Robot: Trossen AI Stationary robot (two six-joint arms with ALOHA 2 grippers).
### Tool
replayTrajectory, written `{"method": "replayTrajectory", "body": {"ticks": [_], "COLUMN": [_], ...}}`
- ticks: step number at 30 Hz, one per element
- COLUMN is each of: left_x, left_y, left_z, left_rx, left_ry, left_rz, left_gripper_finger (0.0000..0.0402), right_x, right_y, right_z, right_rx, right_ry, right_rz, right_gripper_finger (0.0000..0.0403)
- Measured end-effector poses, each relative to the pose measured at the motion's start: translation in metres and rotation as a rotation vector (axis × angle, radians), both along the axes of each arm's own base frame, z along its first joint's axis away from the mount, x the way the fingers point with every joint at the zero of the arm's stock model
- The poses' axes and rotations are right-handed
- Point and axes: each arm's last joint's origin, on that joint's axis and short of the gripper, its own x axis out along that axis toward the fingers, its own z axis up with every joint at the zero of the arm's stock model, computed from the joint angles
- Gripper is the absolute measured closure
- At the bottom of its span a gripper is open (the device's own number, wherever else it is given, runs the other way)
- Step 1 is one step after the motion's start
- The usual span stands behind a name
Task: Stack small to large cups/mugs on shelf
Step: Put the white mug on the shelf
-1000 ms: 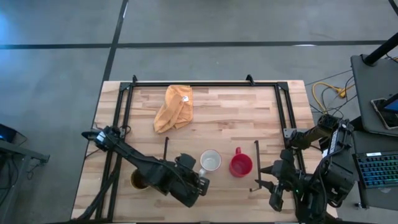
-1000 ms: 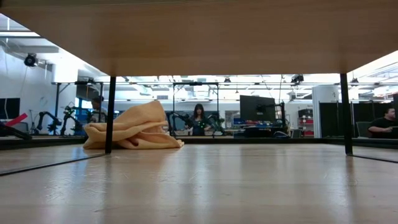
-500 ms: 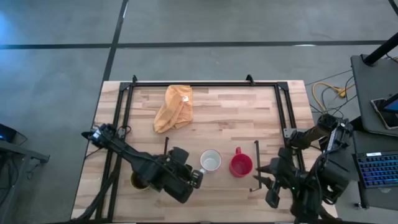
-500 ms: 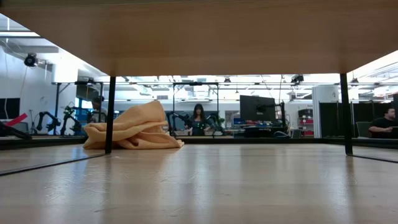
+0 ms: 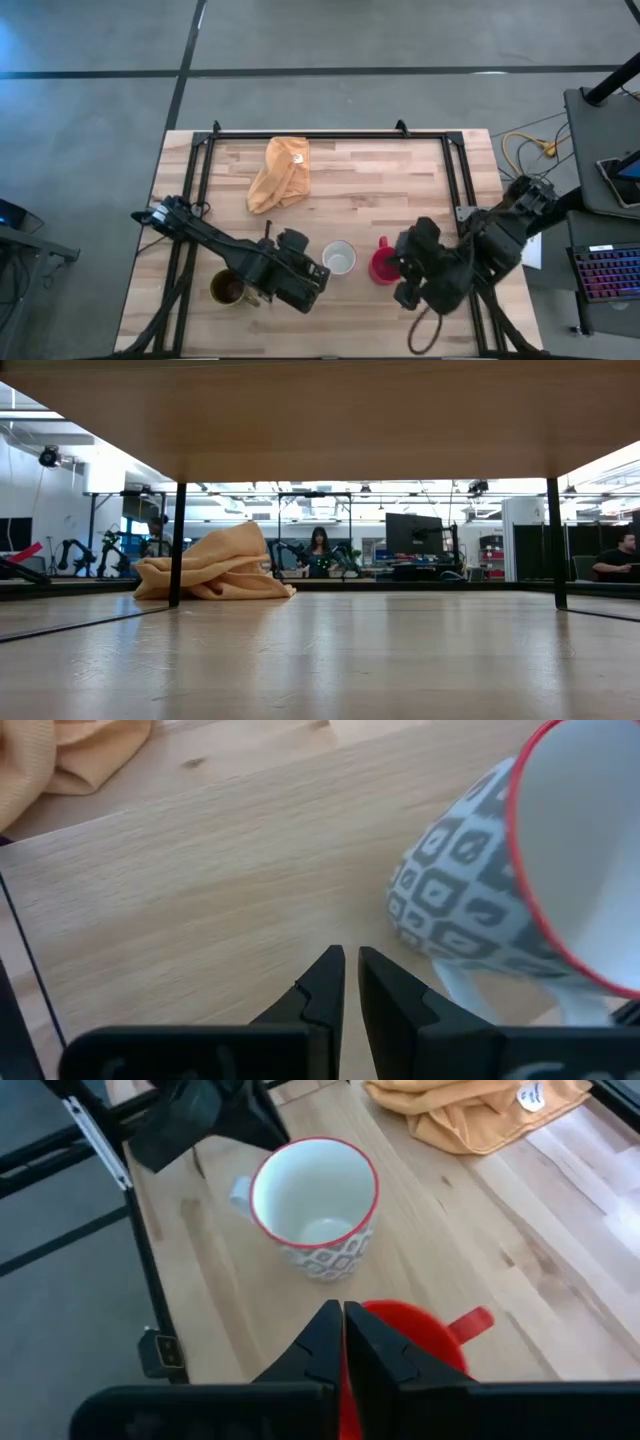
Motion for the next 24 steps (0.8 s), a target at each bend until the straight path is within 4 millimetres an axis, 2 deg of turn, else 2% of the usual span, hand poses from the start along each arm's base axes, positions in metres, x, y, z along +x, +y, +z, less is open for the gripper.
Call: {"method": "replayTrajectory", "body": {"ticks": [8,13,16,20,24], "left_x": [0.006,0.008,0.006,0.005,0.005], "left_y": [0.002,0.002,0.004,0.006,0.006], "left_z": [-0.014,-0.014,-0.011,-0.008,-0.008], "left_rx": [0.014,0.032,0.046,0.059,0.063], "left_ry": [-0.001,-0.014,-0.017,-0.029,-0.027], "left_rz": [-0.004,-0.009,-0.025,-0.019,-0.027], "left_gripper_finger": [0.0382,0.0382,0.0382,0.0382,0.0382], "right_x": [0.027,0.039,0.042,0.049,0.053], "right_y": [-0.023,-0.037,-0.044,-0.05,-0.053], "right_z": [0.003,0.001,-0.01,-0.034,-0.051], "right_rx": [0.094,0.121,0.124,0.141,0.143], "right_ry": [0.015,0.031,0.105,0.208,0.249], "right_rz": [0.062,0.07,0.083,0.086,0.07], "right_gripper_finger": [0.0394,0.0394,0.0394,0.0394,0.0394]}}
